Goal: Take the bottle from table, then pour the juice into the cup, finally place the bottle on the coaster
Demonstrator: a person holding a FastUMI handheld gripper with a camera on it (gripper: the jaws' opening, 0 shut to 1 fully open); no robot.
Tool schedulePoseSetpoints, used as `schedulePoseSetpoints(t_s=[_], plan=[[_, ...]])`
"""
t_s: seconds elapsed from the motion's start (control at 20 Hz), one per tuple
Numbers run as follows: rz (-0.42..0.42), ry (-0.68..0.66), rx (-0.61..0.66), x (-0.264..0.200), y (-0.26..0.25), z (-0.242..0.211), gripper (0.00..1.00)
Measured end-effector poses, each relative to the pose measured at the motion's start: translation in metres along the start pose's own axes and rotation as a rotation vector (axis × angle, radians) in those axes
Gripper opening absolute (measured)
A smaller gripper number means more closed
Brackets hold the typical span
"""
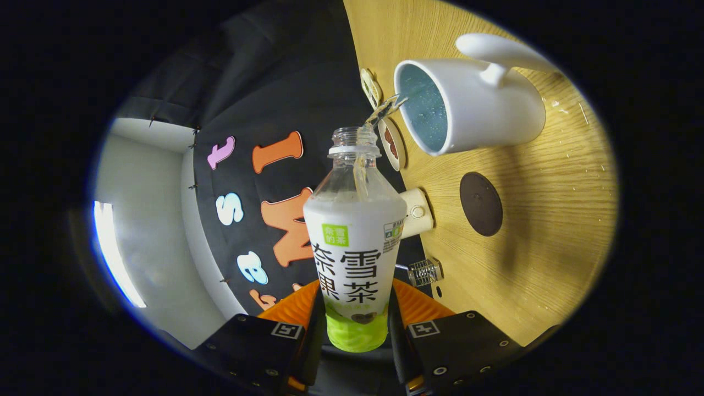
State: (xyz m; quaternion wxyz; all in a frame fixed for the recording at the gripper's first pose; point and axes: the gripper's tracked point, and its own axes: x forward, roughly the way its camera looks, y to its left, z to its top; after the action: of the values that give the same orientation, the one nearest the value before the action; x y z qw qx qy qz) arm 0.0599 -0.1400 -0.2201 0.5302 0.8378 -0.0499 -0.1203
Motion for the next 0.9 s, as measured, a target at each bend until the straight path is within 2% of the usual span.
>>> schedulePoseSetpoints(t_s=[0.9], plan=[[0.037, -0.03, 0.178, 0.002, 0.028, 0.001, 0.55]])
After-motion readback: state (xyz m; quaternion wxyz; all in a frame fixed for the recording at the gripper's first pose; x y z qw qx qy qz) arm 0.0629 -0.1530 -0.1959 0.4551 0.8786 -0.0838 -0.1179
